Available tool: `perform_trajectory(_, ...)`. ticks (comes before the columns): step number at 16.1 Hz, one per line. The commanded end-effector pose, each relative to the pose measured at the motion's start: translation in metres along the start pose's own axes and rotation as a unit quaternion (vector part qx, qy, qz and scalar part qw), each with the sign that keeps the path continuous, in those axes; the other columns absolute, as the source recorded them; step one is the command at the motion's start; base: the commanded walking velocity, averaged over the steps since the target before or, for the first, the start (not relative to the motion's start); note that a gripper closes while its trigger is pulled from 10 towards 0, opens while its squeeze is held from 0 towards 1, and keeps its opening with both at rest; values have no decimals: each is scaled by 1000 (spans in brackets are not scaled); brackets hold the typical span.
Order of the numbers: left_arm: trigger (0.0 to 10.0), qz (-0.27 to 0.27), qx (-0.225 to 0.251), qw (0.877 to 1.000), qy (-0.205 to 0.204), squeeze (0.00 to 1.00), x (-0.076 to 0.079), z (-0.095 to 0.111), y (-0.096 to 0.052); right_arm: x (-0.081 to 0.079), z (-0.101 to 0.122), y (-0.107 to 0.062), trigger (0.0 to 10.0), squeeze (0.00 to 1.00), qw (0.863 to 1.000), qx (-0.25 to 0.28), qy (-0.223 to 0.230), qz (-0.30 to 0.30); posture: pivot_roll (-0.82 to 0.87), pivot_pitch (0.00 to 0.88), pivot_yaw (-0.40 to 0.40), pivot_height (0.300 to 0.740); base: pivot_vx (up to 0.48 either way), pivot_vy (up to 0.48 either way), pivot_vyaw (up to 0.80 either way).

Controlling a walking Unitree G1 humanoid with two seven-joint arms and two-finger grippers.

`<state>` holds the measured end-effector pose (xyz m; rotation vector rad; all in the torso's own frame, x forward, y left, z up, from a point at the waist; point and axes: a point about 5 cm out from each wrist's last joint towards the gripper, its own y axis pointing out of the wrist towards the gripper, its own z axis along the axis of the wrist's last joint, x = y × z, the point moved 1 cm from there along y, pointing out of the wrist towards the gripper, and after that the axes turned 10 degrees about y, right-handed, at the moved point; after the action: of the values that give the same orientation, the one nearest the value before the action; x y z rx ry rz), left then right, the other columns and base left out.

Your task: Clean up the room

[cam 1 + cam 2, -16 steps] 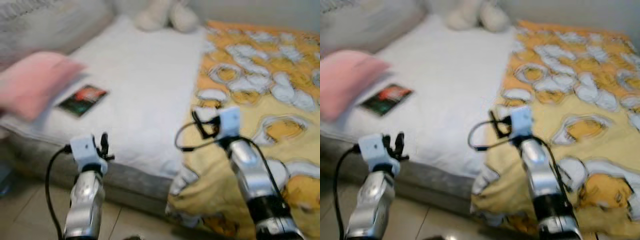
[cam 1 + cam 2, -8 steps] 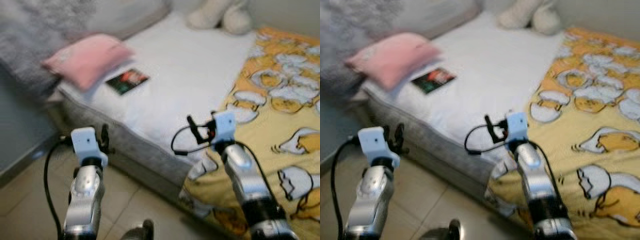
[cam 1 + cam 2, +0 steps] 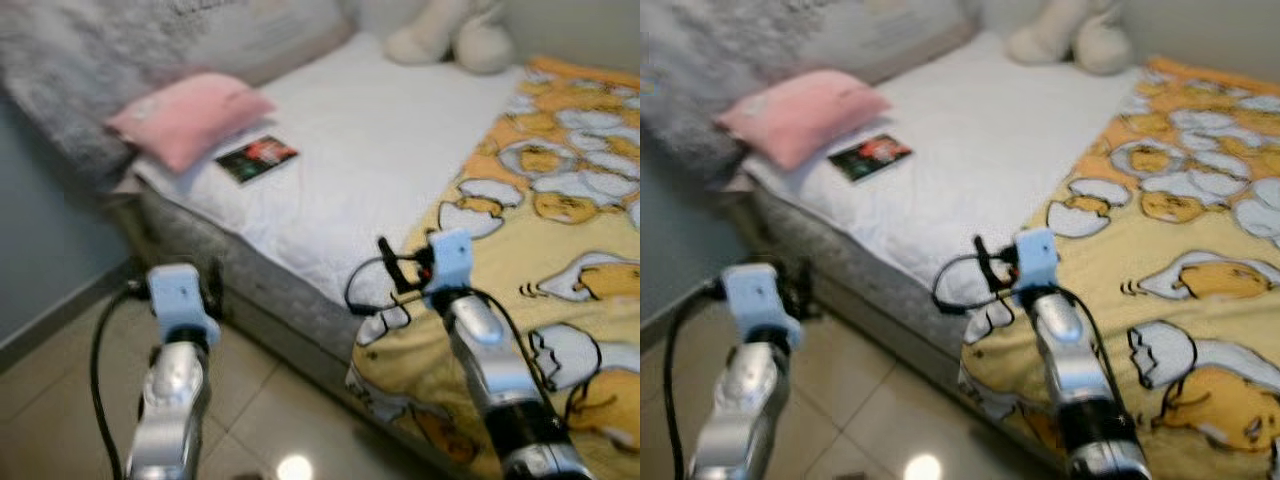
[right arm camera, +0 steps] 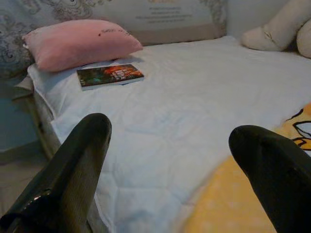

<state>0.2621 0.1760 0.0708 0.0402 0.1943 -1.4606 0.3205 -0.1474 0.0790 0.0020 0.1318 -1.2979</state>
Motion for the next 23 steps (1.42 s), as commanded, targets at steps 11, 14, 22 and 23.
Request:
perform_trajectory(11,10000,13,30,999,-10,0,-4,21,3,-4,-3,3,10000,341,1000,2,-5,10,-88,0,66,740,119,0,466)
perform_trajectory(14,10000,23,20,999,-11,0,-7,18,3,1,-6,2,10000,47,1000,-6,-2,-7,-89,0,67,740,458,0,304)
perform_trajectory(22,10000,25,25,999,-3,0,-7,20,3,-3,-4,6,10000,129,1000,0,0,4,-77,0,65,740,460,0,511)
perform_trajectory(23,10000,26,25,999,-3,0,-7,20,3,-4,-4,7,10000,145,1000,-1,0,6,-72,0,61,740,465,0,650)
